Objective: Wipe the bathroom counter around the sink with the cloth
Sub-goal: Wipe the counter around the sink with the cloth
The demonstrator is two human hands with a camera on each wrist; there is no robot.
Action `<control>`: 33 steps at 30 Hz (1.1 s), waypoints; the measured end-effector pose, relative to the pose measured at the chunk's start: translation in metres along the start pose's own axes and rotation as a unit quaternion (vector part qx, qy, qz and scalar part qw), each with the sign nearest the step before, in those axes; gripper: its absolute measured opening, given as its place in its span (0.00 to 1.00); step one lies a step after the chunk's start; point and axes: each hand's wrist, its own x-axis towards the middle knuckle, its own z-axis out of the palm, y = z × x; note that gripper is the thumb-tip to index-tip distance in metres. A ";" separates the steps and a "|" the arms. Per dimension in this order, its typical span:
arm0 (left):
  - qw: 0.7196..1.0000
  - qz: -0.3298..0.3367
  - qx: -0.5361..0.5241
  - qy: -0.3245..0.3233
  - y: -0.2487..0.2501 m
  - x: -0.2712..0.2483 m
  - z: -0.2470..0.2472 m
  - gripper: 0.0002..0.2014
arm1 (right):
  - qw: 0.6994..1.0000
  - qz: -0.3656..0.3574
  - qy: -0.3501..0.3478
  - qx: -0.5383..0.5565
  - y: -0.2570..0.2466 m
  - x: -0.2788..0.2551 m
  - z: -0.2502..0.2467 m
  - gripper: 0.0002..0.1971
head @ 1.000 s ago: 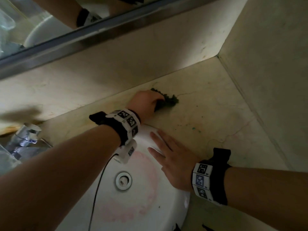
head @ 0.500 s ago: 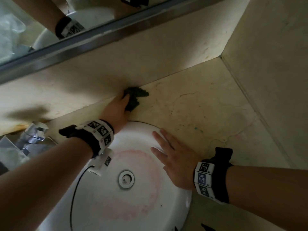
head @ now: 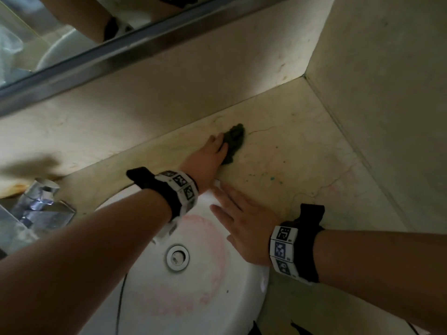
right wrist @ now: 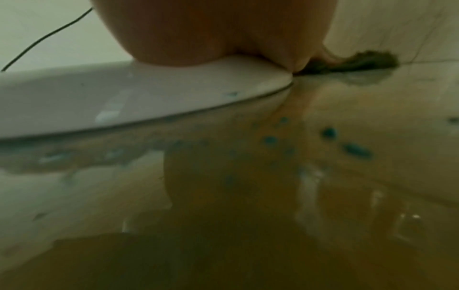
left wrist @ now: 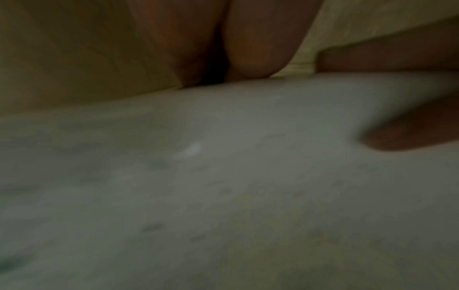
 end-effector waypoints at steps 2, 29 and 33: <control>0.999 0.047 0.019 -0.008 0.022 0.005 -0.001 0.35 | 1.000 -0.005 -0.005 0.009 0.003 -0.016 -0.001 0.37; 0.983 -0.159 -0.097 -0.001 0.003 -0.011 0.017 0.28 | 0.966 0.259 -0.005 0.000 0.181 0.031 -0.077 0.20; 0.981 -0.159 -0.107 0.005 0.003 -0.015 0.015 0.30 | 0.980 0.196 0.011 0.030 0.143 0.030 -0.069 0.18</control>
